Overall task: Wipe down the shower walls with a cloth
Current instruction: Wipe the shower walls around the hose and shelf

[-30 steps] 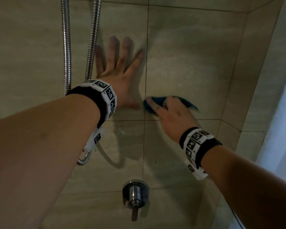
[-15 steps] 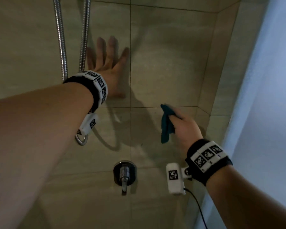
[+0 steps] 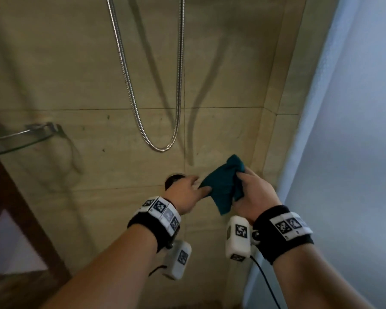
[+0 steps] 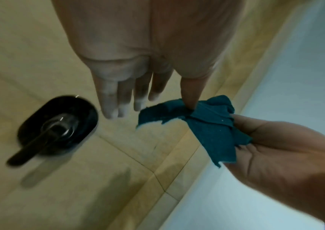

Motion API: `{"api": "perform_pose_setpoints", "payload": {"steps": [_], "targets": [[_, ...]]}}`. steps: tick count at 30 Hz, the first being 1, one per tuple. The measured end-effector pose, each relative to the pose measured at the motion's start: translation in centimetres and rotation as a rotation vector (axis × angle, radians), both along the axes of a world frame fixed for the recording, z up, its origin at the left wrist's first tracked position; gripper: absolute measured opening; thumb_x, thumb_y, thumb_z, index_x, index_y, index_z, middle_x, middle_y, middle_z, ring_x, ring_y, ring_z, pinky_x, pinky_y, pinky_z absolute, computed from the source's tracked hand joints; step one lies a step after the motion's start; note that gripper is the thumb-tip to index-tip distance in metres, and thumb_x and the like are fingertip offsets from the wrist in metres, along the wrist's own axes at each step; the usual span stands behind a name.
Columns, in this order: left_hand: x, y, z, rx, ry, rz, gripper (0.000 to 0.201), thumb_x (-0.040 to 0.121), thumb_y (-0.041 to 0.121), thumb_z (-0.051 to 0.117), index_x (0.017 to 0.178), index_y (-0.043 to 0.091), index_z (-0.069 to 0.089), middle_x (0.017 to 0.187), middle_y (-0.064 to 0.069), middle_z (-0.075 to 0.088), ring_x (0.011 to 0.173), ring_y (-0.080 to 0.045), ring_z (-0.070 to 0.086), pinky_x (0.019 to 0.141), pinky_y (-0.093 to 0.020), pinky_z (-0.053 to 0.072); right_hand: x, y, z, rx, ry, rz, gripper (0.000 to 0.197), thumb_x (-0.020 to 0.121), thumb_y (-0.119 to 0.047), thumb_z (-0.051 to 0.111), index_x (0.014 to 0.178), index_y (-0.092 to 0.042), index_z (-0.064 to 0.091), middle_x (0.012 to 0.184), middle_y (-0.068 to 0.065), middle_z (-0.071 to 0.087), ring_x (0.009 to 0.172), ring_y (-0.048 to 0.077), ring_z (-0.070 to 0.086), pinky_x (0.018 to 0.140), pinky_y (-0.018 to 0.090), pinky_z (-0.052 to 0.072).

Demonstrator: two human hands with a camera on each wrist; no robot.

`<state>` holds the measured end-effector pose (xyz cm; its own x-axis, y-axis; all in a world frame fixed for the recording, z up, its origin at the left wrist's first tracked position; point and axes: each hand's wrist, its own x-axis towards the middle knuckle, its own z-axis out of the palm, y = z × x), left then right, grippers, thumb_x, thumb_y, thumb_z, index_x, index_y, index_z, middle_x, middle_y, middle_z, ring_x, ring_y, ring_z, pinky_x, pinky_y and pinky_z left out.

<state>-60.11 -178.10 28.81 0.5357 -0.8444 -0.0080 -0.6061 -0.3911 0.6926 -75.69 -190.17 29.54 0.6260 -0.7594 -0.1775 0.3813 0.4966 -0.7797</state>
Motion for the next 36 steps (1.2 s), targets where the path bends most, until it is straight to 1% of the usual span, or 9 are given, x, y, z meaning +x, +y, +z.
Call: {"api": "perform_pose_setpoints", "payload": {"steps": [2, 4, 8, 13, 17, 21, 26, 31, 36], "targets": [[-0.7, 0.8, -2.1, -0.047, 0.191, 0.040, 0.075, 0.092, 0.067, 0.062, 0.148, 0.018, 0.055, 0.145, -0.003, 0.060, 0.128, -0.025, 0.060, 0.106, -0.042, 0.050, -0.3, 1.4, -0.9, 0.031, 0.006, 0.021, 0.036, 0.110, -0.010, 0.039, 0.130, -0.017, 0.068, 0.121, 0.021, 0.072, 0.111, 0.040, 0.070, 0.094, 0.053, 0.057], [-1.6, 1.8, -3.3, -0.156, 0.526, 0.086, 0.062, 0.089, 0.065, 0.069, 0.129, 0.017, 0.069, 0.130, -0.002, 0.071, 0.113, -0.019, 0.068, 0.099, -0.044, 0.056, -0.3, 2.4, -1.8, 0.053, 0.013, 0.027, 0.037, 0.110, -0.010, 0.037, 0.131, -0.016, 0.066, 0.123, 0.022, 0.070, 0.112, 0.040, 0.069, 0.094, 0.052, 0.056], [-3.2, 3.6, -4.2, -0.303, 0.981, 0.123, 0.045, 0.086, 0.033, 0.084, 0.123, 0.011, 0.072, 0.115, -0.011, 0.078, 0.107, -0.029, 0.074, 0.097, -0.051, 0.059, 0.0, 3.6, -2.8, 0.045, 0.053, 0.003, 0.036, 0.109, -0.010, 0.037, 0.128, -0.013, 0.067, 0.123, 0.024, 0.070, 0.112, 0.042, 0.069, 0.097, 0.055, 0.055], [-4.1, 4.7, -4.1, -0.335, 1.049, 0.188, 0.038, 0.089, 0.002, 0.078, 0.124, -0.002, 0.062, 0.109, -0.024, 0.076, 0.083, -0.029, 0.074, 0.067, -0.039, 0.063, 0.2, 5.2, -3.3, -0.029, 0.096, 0.002, 0.034, 0.107, -0.006, 0.040, 0.117, -0.011, 0.072, 0.111, 0.023, 0.074, 0.100, 0.040, 0.073, 0.075, 0.046, 0.061], [-3.9, 5.0, -3.7, -0.398, 1.089, 0.252, 0.033, 0.093, 0.001, 0.071, 0.125, -0.002, 0.063, 0.107, -0.022, 0.077, 0.086, -0.032, 0.077, 0.066, -0.038, 0.061, 0.4, 5.7, -3.7, -0.080, 0.099, -0.005, 0.033, 0.107, -0.003, 0.042, 0.119, -0.010, 0.072, 0.116, 0.022, 0.073, 0.108, 0.037, 0.071, 0.092, 0.047, 0.059], [-3.8, 5.3, -3.4, -0.482, 1.211, 0.339, 0.031, 0.097, -0.002, 0.064, 0.128, -0.003, 0.061, 0.109, -0.026, 0.075, 0.081, -0.033, 0.077, 0.060, -0.036, 0.061, 0.5, 6.0, -4.2, -0.113, 0.083, 0.017, 0.034, 0.106, -0.001, 0.041, 0.121, -0.008, 0.071, 0.116, 0.021, 0.073, 0.106, 0.034, 0.072, 0.093, 0.046, 0.057], [-4.2, 5.5, -3.1, -0.521, 1.297, 0.402, 0.016, 0.102, 0.003, 0.057, 0.116, 0.002, 0.064, 0.091, -0.018, 0.078, 0.077, -0.028, 0.075, 0.059, -0.034, 0.063, 0.5, 6.3, -4.9, -0.194, 0.118, 0.016, 0.039, 0.104, 0.002, 0.042, 0.126, -0.012, 0.070, 0.117, 0.018, 0.074, 0.112, 0.036, 0.070, 0.104, 0.054, 0.052], [-4.9, 5.5, -2.0, -0.575, 1.399, 0.433, 0.028, 0.103, 0.012, 0.059, 0.127, -0.002, 0.063, 0.115, -0.023, 0.074, 0.097, -0.035, 0.074, 0.060, -0.037, 0.064, -0.3, 6.6, -4.5, -0.272, 0.111, 0.025, 0.041, 0.100, 0.005, 0.043, 0.123, -0.012, 0.072, 0.118, 0.016, 0.074, 0.114, 0.033, 0.070, 0.104, 0.051, 0.052], [-5.5, 5.8, -0.8, -0.655, 1.439, 0.360, 0.037, 0.105, 0.028, 0.060, 0.128, 0.000, 0.065, 0.117, -0.023, 0.074, 0.104, -0.037, 0.075, 0.077, -0.046, 0.066, -0.9, 7.1, -3.8, -0.349, 0.115, 0.024, 0.035, 0.099, -0.001, 0.050, 0.120, -0.015, 0.075, 0.118, 0.014, 0.074, 0.114, 0.033, 0.069, 0.104, 0.051, 0.053]]}}
